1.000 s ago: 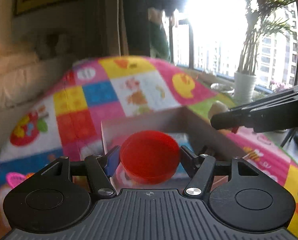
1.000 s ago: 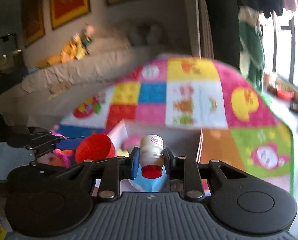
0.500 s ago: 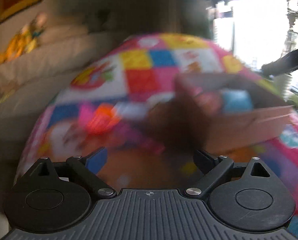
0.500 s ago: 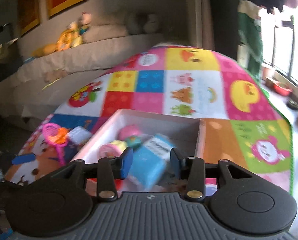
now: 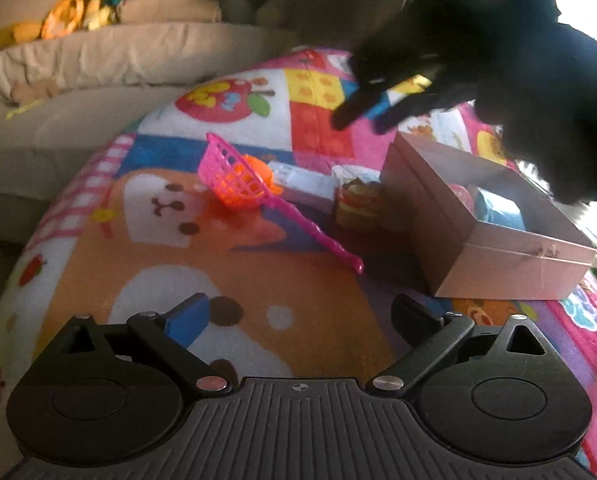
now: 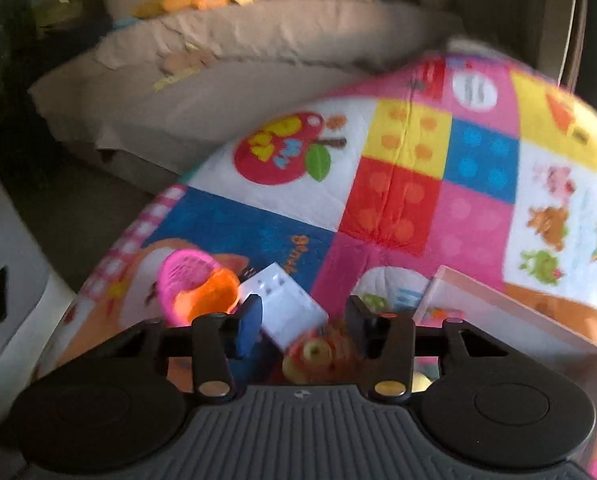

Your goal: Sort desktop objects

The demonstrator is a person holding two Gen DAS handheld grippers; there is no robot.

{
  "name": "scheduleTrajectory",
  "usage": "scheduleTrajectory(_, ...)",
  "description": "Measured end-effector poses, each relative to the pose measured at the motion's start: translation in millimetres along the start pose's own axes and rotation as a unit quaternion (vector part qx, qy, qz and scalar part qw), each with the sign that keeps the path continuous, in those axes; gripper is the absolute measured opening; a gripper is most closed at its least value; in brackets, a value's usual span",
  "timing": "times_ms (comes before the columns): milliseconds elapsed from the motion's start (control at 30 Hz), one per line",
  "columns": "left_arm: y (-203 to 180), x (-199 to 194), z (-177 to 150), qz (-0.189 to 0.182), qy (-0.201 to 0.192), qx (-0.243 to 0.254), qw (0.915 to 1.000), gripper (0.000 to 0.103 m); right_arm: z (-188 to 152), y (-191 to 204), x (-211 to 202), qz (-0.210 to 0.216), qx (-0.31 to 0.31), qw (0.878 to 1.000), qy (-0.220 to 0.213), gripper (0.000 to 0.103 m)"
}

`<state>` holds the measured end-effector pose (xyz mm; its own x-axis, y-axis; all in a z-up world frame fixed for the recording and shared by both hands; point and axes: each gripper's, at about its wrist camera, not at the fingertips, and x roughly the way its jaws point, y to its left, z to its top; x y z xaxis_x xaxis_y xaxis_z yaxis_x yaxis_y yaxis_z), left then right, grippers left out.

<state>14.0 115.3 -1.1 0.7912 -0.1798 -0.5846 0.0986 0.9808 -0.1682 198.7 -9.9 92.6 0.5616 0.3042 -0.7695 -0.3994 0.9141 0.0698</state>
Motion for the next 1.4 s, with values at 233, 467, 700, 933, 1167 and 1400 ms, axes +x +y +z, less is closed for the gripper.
scheduleTrajectory(233,8.2,0.2,-0.4,-0.012,0.000,-0.025,0.9996,0.101,12.8,-10.8,76.1,-0.010,0.076,0.995,0.063,0.034)
scheduleTrajectory(467,8.7,-1.3,-0.2,-0.018,-0.002,-0.029,0.9994,0.101,-13.0,5.9,50.5,0.081,0.037,0.987,0.136,0.034)
scheduleTrajectory(700,8.1,-1.7,-0.4,-0.017,-0.001,-0.029,0.9994,0.101,-0.1,-4.3,20.7,-0.009,0.012,0.997,0.079,0.039)
scheduleTrajectory(933,7.8,-1.2,-0.4,-0.018,-0.001,-0.030,0.9994,0.101,-3.6,2.3,64.7,-0.081,-0.012,0.993,0.085,0.035)
scheduleTrajectory(1167,8.4,-1.7,-0.1,-0.022,0.001,-0.031,0.9993,0.102,-27.1,25.3,58.2,-0.035,-0.062,0.989,0.127,0.017)
scheduleTrajectory(1400,0.8,-8.7,-5.6,-0.028,0.023,0.008,0.9993,0.103,-60.6,37.0,26.6,0.045,-0.043,0.985,0.164,0.017)
